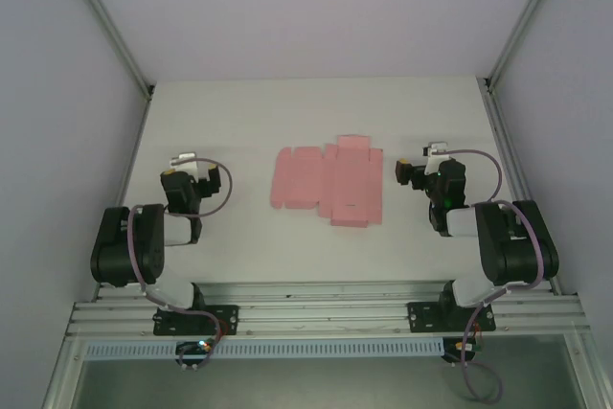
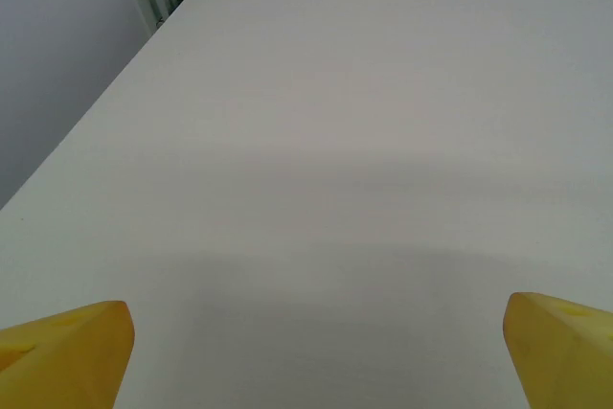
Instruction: Assemble paper box
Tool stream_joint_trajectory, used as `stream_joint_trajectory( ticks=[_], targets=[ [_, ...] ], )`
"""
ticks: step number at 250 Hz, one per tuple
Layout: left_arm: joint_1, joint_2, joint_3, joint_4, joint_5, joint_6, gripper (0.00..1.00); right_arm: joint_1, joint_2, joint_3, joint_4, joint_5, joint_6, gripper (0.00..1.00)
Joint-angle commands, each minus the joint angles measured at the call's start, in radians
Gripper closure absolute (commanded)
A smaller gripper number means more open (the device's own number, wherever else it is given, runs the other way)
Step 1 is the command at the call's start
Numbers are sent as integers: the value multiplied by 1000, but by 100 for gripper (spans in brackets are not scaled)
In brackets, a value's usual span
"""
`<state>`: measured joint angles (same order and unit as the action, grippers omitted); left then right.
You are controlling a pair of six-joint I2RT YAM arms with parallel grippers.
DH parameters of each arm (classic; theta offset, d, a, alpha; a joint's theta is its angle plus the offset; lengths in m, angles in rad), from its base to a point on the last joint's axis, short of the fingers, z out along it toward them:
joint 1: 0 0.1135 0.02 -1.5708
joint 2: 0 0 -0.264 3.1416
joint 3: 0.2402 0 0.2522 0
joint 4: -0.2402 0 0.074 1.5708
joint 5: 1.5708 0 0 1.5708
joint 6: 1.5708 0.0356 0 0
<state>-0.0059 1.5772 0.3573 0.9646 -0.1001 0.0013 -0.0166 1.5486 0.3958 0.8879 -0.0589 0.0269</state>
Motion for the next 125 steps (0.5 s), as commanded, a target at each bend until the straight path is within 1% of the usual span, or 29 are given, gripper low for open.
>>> stream_joint_trajectory(
  ticks=[1,125],
  targets=[
    [1,-9,25,-16,21,21,0,3,-4,8,14,13,3,0],
    [9,-9,29,-29,43,14,0,-3,-4,7,11,5,8,0]
  ],
)
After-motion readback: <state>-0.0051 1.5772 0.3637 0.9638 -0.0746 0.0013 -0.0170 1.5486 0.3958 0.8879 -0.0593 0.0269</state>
